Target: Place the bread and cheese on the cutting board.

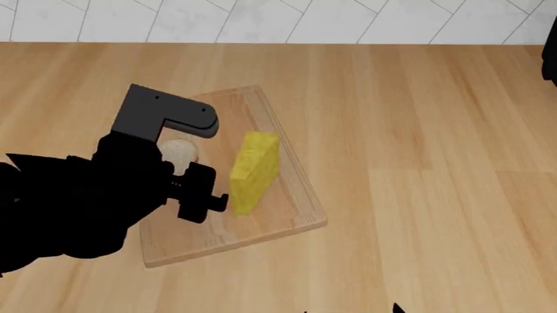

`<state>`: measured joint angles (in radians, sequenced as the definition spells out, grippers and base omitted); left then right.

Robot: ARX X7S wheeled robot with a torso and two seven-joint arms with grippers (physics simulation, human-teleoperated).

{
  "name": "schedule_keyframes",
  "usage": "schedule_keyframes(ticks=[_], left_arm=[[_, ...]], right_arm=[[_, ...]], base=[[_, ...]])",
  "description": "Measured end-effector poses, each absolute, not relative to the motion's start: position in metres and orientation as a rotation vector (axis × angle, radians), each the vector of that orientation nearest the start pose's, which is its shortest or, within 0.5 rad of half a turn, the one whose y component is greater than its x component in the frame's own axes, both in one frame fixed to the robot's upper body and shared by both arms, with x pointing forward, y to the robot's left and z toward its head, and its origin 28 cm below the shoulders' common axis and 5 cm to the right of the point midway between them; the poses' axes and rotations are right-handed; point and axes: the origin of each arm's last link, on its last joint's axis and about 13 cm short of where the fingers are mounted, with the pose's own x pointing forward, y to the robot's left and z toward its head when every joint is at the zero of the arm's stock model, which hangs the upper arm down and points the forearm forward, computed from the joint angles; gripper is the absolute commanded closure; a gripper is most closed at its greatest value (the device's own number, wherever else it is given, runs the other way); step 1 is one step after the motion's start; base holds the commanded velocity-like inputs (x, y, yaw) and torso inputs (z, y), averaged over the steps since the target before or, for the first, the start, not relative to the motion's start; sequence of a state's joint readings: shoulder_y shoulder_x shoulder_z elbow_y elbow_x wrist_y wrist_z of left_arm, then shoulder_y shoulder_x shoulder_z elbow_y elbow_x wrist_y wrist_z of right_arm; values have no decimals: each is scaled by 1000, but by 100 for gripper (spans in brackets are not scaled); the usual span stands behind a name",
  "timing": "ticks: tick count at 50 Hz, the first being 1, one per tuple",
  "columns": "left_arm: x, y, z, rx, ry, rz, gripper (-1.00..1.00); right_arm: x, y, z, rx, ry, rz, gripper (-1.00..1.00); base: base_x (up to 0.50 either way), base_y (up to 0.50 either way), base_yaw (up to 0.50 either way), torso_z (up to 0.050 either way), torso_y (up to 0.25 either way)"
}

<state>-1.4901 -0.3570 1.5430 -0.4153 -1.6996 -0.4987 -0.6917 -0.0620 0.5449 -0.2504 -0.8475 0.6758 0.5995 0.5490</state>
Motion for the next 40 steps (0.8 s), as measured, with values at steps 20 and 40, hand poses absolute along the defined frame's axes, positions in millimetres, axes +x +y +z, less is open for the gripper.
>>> schedule_keyframes(ticks=[20,40], left_arm=[[354,157,192,190,599,-186,100],[353,158,192,172,615,-208,-100]], right_arm=[[143,-100,120,12,86,154,-100],[142,-98,117,2,96,165,-100]], base=[[0,0,0,0,0],[0,0,0,0,0]])
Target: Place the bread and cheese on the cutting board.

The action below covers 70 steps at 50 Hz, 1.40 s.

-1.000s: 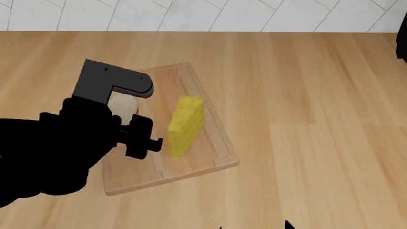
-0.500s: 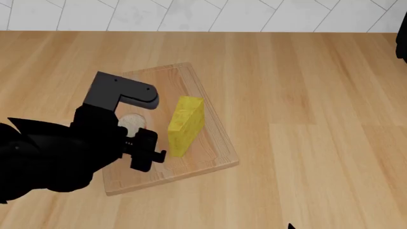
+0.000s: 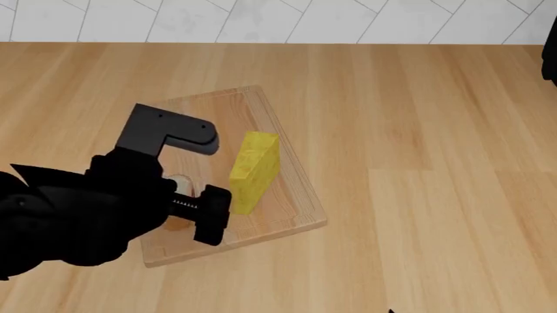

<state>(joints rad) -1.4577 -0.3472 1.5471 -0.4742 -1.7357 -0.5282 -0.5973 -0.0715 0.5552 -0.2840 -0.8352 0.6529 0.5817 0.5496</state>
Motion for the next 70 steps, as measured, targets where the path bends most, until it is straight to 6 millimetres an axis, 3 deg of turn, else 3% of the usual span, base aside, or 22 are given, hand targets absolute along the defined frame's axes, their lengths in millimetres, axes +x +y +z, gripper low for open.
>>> schedule_keyframes(ticks=[22,34,47,70], left_arm=[[341,160,213,169,567,-204,-100],[323,167,247,190,487,-194,-100],[282,205,287,180,336,-105,-100],[217,275,354,205,228,20,-100]], right_arm=[[140,-95,116,-7,102,178,-100],[143,-100,130,-3,70,154,-100],[160,-117,188,-49,-18,74,-100],[202,-173,327,-190,-39,2,-100]], base=[[0,0,0,0,0],[0,0,0,0,0],[0,0,0,0,0],[0,0,0,0,0]])
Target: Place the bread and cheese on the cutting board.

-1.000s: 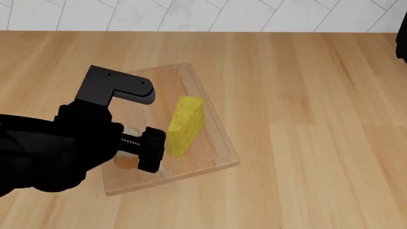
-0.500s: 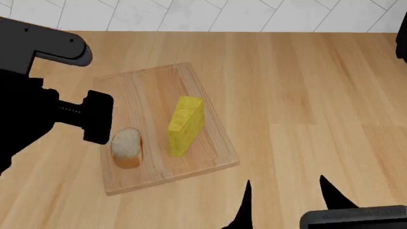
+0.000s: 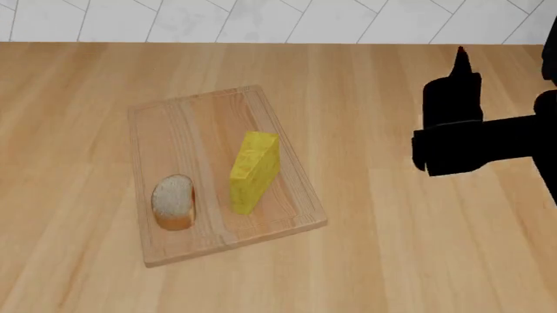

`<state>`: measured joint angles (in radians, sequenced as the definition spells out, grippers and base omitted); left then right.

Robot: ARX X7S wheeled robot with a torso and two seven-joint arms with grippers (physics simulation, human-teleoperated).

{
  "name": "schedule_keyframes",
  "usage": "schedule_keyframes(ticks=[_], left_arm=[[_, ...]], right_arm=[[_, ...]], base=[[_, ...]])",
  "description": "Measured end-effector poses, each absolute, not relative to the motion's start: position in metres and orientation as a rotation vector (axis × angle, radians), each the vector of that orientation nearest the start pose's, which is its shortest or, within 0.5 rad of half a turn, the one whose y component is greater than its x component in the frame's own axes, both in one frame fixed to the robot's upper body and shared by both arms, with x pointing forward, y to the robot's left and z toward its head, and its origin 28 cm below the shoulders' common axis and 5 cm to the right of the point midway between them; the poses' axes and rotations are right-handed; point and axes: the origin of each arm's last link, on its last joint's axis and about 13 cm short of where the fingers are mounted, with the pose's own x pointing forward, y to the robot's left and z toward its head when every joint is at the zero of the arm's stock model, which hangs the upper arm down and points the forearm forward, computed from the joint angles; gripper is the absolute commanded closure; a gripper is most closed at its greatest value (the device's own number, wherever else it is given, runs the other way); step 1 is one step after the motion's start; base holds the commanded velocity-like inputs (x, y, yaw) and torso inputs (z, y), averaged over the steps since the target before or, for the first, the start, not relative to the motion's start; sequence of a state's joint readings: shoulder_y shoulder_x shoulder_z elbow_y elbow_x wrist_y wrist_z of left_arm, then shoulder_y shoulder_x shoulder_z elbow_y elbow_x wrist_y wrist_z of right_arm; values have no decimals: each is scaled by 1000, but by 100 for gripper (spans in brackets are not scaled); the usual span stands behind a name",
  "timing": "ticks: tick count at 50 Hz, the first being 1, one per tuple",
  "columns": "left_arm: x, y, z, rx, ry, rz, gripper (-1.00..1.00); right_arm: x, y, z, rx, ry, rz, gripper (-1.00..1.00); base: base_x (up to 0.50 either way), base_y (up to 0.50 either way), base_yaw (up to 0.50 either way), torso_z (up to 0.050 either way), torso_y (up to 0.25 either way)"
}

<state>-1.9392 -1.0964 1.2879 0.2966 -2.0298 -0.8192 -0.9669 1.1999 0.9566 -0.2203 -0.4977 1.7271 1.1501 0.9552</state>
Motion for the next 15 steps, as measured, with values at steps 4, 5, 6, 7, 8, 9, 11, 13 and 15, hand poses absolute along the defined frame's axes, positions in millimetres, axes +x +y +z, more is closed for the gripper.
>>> schedule_keyframes(ticks=[4,5,6,7,8,9,11,13,15], left_arm=[[211,286,367,194,222,36,-100],[210,288,371,191,219,40,-100],[209,291,376,188,215,43,-100],[208,293,381,187,211,47,-100],[207,295,386,185,206,50,-100],[206,297,390,185,201,53,-100],[205,300,400,185,191,59,-100],[205,303,408,185,183,63,-100],[204,305,417,181,175,66,-100]], right_arm=[[209,-184,351,-192,-38,-11,-100],[210,-186,357,-193,-40,-13,-100],[211,-188,363,-195,-41,-14,-100],[212,-190,369,-196,-43,-15,-100],[212,-191,375,-198,-44,-16,-100],[213,-193,380,-199,-45,-15,-100],[214,-195,390,-199,-48,-13,-100],[215,-197,401,-199,-50,-9,-100],[216,-198,410,-199,-53,-4,-100]], base=[[0,0,0,0,0],[0,0,0,0,0],[0,0,0,0,0],[0,0,0,0,0],[0,0,0,0,0],[0,0,0,0,0],[0,0,0,0,0],[0,0,0,0,0],[0,0,0,0,0]])
